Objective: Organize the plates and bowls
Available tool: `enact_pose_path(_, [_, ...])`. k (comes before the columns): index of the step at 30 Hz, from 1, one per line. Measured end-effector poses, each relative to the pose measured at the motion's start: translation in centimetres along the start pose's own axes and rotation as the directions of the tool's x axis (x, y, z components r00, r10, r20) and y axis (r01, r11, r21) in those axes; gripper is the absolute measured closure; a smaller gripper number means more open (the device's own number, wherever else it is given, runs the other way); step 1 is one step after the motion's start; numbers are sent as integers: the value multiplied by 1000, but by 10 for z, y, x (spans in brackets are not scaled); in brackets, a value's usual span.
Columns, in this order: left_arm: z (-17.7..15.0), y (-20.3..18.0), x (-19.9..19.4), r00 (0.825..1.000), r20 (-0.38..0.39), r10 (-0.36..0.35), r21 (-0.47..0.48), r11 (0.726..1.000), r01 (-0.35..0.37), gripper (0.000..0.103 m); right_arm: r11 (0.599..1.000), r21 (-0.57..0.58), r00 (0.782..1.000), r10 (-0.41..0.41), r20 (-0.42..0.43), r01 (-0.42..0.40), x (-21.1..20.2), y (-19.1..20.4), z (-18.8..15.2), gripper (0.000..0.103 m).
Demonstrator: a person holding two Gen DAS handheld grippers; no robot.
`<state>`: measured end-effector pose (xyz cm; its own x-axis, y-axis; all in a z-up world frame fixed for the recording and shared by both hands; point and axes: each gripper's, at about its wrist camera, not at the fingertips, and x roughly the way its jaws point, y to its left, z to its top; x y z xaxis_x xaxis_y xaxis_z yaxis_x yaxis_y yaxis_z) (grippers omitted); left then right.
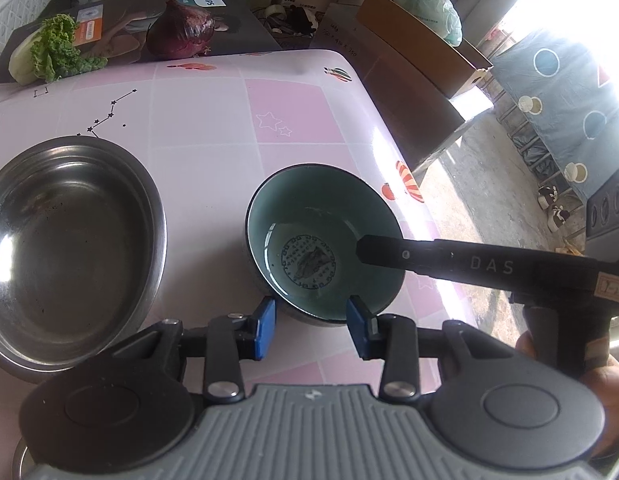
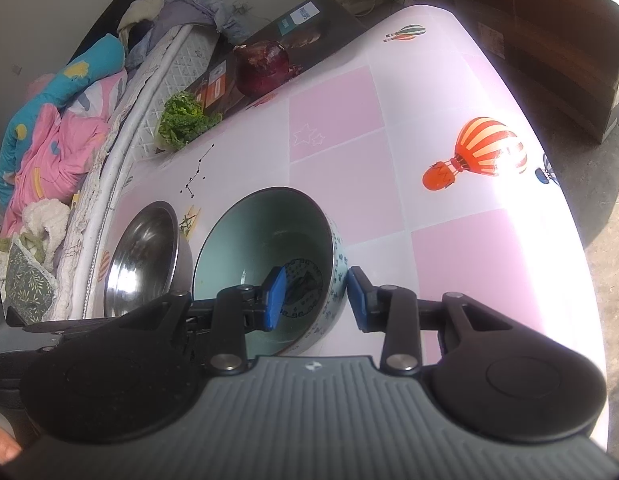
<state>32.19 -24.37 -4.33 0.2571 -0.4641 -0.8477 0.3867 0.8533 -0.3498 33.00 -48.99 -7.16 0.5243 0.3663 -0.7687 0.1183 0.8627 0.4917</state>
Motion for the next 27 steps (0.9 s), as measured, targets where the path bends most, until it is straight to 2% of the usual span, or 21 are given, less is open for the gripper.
enact_pose_path(3, [-2, -3, -2, 1000, 6, -9, 23, 1000, 8, 64, 1000, -13, 1000, -4, 7, 4, -1, 0, -2, 71])
enact_pose_path(9, [4, 2, 0, 996, 50, 67, 20, 997, -69, 66, 1000, -18, 999, -20, 38, 21, -2, 0, 1, 75])
enact_pose_path(19, [20, 10, 12, 985, 87, 151, -27, 988, -150, 83, 999, 4, 997, -44, 59, 44, 9, -3, 9, 86])
enact_pose_path(27, [12, 7, -1, 989, 78, 127, -23, 992, -125, 83, 999, -5, 998, -49, 43, 50, 5, -1, 4, 87])
